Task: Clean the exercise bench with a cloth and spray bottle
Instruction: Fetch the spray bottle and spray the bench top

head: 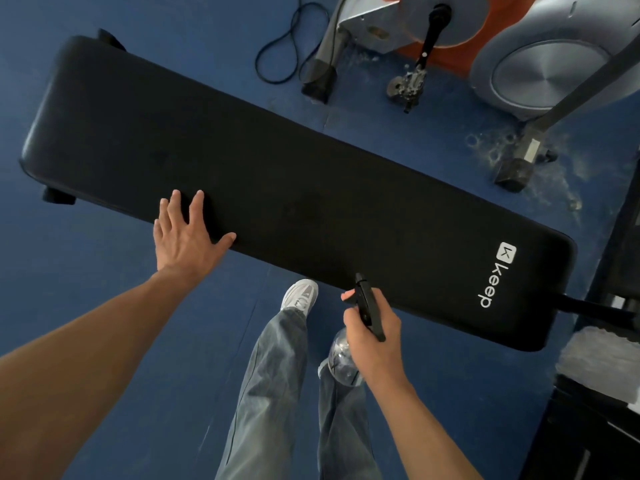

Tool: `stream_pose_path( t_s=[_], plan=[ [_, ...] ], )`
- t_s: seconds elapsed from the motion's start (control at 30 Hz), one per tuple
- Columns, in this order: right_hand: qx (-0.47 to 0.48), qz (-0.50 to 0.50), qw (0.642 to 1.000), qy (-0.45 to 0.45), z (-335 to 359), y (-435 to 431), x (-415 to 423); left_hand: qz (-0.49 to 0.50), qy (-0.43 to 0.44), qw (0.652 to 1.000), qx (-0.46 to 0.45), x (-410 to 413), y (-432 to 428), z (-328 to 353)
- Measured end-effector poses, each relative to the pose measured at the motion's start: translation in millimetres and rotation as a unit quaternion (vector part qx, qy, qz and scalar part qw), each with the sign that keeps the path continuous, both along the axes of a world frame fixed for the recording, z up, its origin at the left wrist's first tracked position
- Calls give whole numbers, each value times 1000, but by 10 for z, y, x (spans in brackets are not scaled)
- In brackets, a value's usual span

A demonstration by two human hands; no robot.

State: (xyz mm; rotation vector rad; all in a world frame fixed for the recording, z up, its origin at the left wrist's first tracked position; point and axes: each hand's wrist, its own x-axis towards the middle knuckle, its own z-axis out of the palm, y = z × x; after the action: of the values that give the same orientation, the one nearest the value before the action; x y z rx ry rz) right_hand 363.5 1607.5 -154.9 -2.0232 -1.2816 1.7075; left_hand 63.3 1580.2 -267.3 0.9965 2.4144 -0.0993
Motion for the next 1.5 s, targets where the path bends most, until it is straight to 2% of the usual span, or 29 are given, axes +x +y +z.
stream_pose_path(
  t_s=[0.17,0.47,0.77,0.93,1.5],
  plan=[
    [10,28,999,-39,-118,84,-132,59,-15,998,-21,-176,-46,1],
    [30,105,991,-74,-161,295,-234,69,-33,996,-34,-211,-32,4],
    [41,158,987,-2,-22,287,-382,57,-11,998,5,-323,-74,-7],
    [30,167,985,21,63,326,-614,122,-10,992,7,-535,-170,-2],
    [27,165,986,-11,-78,422,-1258,113,-21,993,4,-618,-198,7]
  ],
)
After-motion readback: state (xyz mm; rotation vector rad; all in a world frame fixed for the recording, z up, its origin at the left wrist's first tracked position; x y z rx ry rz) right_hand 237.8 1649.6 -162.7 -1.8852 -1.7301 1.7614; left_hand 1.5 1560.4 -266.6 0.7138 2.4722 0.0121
